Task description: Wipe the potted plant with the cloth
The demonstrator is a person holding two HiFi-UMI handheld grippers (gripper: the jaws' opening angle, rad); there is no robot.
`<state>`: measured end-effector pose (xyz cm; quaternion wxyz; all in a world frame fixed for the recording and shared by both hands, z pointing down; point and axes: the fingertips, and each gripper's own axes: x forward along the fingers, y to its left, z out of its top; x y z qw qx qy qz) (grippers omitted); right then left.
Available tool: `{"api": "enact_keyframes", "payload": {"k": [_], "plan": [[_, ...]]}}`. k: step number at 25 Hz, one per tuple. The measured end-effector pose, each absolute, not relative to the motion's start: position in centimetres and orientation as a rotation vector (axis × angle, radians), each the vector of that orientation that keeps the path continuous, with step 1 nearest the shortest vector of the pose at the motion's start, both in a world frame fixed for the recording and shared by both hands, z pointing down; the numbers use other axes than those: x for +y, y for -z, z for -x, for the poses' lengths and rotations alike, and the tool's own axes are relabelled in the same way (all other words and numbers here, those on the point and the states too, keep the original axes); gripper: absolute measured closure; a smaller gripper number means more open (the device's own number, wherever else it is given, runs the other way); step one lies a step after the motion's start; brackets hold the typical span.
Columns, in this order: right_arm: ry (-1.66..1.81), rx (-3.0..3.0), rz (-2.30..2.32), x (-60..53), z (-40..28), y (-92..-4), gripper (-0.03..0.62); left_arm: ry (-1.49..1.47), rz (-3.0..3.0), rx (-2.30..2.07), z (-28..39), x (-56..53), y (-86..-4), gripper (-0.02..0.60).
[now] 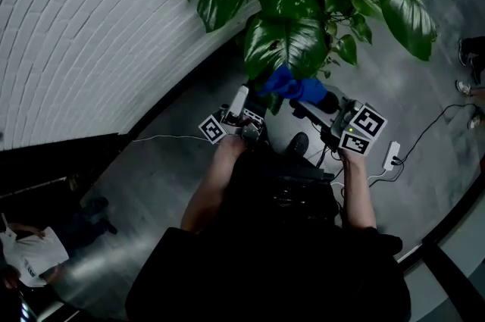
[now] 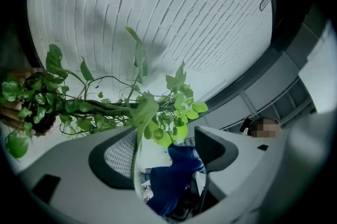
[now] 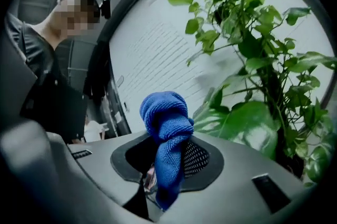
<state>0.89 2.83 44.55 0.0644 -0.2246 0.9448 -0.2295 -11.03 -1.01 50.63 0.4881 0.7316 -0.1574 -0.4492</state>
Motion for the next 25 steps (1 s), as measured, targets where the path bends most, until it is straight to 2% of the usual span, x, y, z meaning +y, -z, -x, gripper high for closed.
{"api": "enact_keyframes", "payload": {"k": [4, 8, 14, 25], "plan": [[0.612, 2.746, 0.857, -0.7, -5.5, -41.8, 0.473, 1.056, -1.762, -0.456, 11.1, -1.0, -53.5, 0.241], [0.568, 2.766, 0.999, -4.1, -6.1, -42.3, 0.473, 1.096, -1.775, -0.439, 10.8, -1.3, -53.2, 0.239], [0.607, 2.916, 1.006, -6.5, -1.9, -48.0, 0.473, 1.099, -1.792, -0.285, 8.0, -0.2, -50.7, 0.239], [0.600, 3.235, 0.565, 3.0, 4.6, -52.4, 0.473, 1.093, -1.810, -0.306, 8.1, 0.9, -49.7, 0.218]]}}
